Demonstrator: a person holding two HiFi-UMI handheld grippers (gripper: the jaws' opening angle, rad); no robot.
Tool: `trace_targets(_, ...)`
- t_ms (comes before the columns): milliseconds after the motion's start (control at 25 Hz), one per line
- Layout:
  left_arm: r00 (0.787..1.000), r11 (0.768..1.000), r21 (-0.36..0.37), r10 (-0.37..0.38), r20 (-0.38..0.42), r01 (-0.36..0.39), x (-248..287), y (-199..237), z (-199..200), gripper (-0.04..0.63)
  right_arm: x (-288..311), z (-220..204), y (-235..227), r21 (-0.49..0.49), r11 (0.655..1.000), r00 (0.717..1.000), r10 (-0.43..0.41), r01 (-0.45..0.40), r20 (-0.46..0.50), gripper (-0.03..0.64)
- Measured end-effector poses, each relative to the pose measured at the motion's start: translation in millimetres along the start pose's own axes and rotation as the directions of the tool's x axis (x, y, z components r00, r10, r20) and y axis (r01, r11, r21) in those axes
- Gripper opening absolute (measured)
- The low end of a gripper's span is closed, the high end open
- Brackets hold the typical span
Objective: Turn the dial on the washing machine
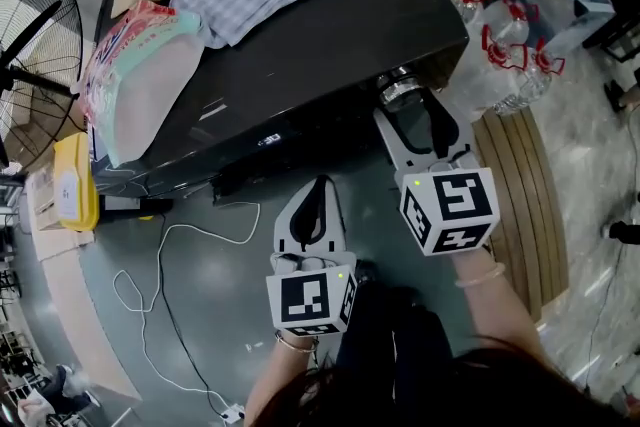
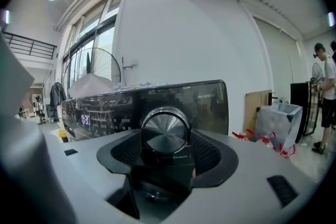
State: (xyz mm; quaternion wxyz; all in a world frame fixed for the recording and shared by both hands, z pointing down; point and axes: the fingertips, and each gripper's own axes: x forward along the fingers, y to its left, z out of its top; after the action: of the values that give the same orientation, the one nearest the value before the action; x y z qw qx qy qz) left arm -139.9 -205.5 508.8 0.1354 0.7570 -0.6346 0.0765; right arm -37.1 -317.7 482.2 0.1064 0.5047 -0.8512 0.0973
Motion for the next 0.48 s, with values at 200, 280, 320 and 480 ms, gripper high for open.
trace_targets(200, 1.000, 1.000, -0.004, -0.002, -0.007, 0.002, -0.9, -0.8, -2.3, 0.014, -0.4, 3.1, 0.1, -0.139, 0.990, 1.000, -0.022, 0.021, -0.005, 0.313)
trace_targets(280, 1.000, 1.000, 0.000, -0.002, -0.009, 0.002, -1.0, -1.3, -3.2, 0.014, 0.0, 4.6, 2.8, -0.207, 0.978, 1.000, -0.029, 0.027, -0.007, 0.314)
trace_targets(320, 1.000, 1.000, 0.002, -0.002, -0.010, 0.002, -1.0, -1.7, -3.7, 0.014, 0.4, 5.0, 3.9, -0.247, 0.968, 0.999, -0.034, 0.031, -0.008, 0.314)
trace_targets(480, 1.000, 1.000, 0.005, 0.001, -0.014, -0.001, -1.3, -1.9, -5.7, 0.014, 2.2, 3.8, 6.3, -0.347, 0.937, 0.999, -0.046, 0.041, -0.007, 0.313)
